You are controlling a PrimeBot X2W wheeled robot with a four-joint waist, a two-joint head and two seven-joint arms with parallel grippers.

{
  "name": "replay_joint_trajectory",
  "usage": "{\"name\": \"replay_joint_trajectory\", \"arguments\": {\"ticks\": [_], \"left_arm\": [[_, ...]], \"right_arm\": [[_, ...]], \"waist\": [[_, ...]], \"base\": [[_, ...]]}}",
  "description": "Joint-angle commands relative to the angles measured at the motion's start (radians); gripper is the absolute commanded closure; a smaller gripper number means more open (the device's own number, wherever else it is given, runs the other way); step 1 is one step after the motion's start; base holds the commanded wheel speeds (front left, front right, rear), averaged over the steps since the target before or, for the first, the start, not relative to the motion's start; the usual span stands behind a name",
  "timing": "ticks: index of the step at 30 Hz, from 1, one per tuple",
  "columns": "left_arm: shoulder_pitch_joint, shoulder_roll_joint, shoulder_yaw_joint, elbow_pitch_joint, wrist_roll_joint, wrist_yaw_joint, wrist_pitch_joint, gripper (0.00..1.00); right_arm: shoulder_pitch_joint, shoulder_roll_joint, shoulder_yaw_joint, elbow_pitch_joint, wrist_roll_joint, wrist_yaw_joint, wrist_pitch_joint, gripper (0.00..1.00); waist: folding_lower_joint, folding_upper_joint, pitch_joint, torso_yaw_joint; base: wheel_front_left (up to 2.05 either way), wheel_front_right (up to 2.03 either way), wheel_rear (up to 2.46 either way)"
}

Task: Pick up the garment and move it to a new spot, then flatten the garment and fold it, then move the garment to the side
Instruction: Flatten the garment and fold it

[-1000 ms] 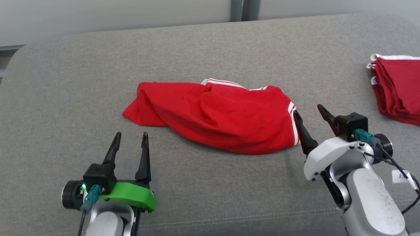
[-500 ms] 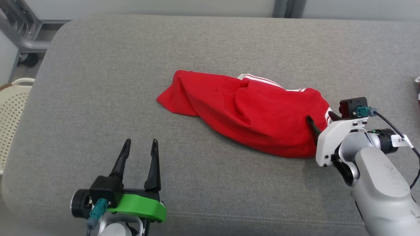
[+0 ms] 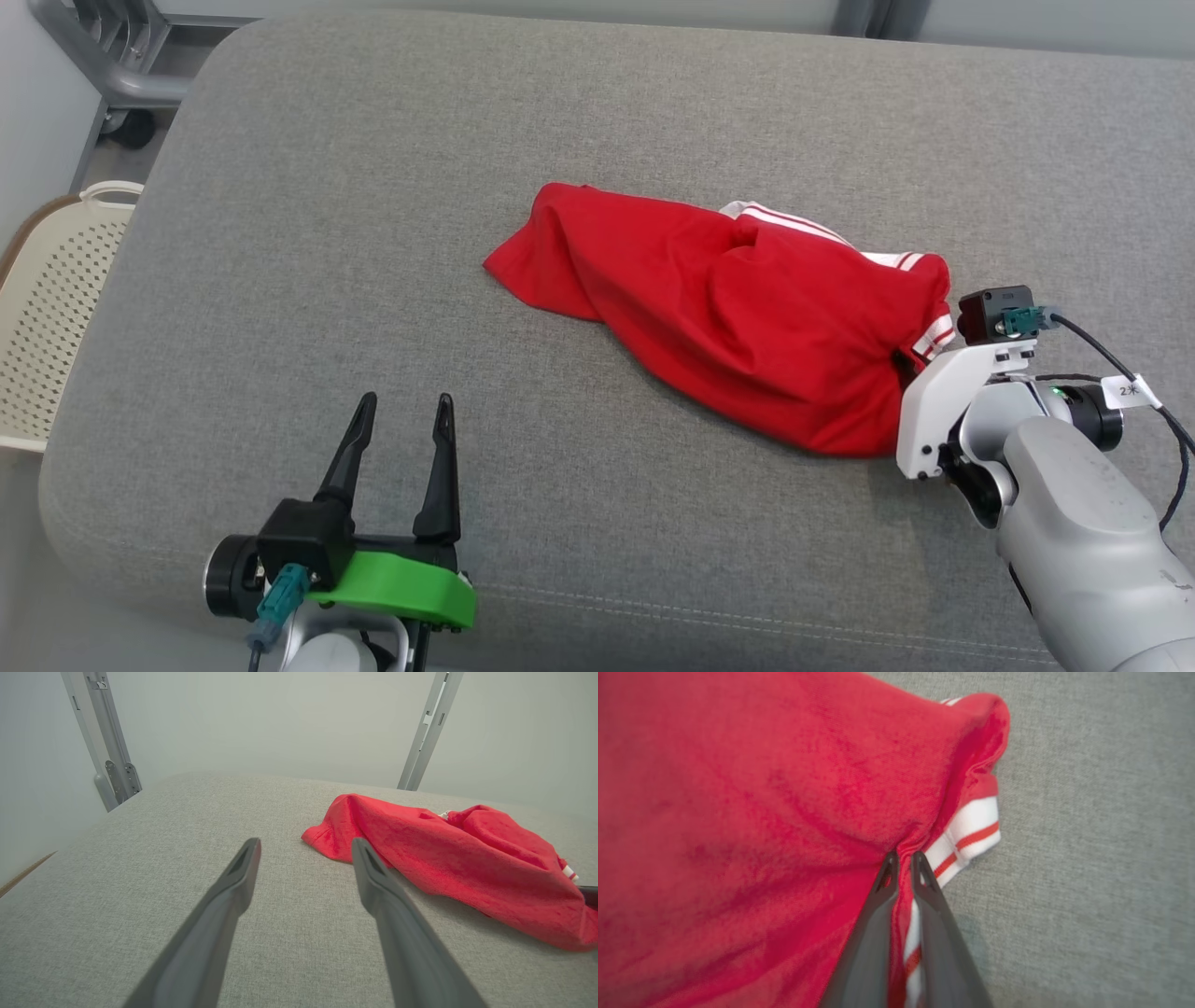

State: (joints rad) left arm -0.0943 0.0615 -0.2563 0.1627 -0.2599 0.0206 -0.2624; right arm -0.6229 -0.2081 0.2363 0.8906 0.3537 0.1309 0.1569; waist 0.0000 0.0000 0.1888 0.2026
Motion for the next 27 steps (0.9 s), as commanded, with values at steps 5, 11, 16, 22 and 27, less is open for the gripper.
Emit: {"name": "replay_joint_trajectory", "arguments": {"ticks": [5,11,16,22,27], "left_arm": [[0.014,-0.004,0.020,-0.004,0.013,-0.003,-0.004,0.00],[0.021,-0.008,0.022,-0.004,0.013,-0.009,-0.003,0.00],[0.024,-0.009,0.017,-0.003,0.005,-0.011,-0.004,0.00],[0.030,-0.010,0.009,0.002,-0.008,-0.004,-0.003,0.00],[0.031,-0.011,-0.001,0.000,-0.022,0.003,-0.004,0.00]], "right_arm": [[-0.049,-0.006,0.027,-0.008,0.054,0.000,-0.090,1.00],[-0.103,-0.019,0.057,-0.139,0.146,0.000,-0.108,1.00],[-0.127,-0.033,0.046,-0.255,0.197,0.000,-0.090,1.00],[-0.130,-0.022,-0.007,-0.480,0.237,0.000,-0.039,1.00],[-0.099,0.021,-0.041,-0.657,0.270,0.000,0.016,1.00]], "waist": [[0.0000,0.0000,-0.001,-0.014],[0.0000,0.0000,-0.016,-0.044],[0.0000,0.0000,-0.027,-0.056],[0.0000,0.0000,-0.048,-0.060],[0.0000,0.0000,-0.056,-0.061]], "base": [[0.00,0.00,0.00],[0.00,0.00,0.00],[0.00,0.00,0.00],[0.00,0.00,0.00],[0.00,0.00,0.00]]}}
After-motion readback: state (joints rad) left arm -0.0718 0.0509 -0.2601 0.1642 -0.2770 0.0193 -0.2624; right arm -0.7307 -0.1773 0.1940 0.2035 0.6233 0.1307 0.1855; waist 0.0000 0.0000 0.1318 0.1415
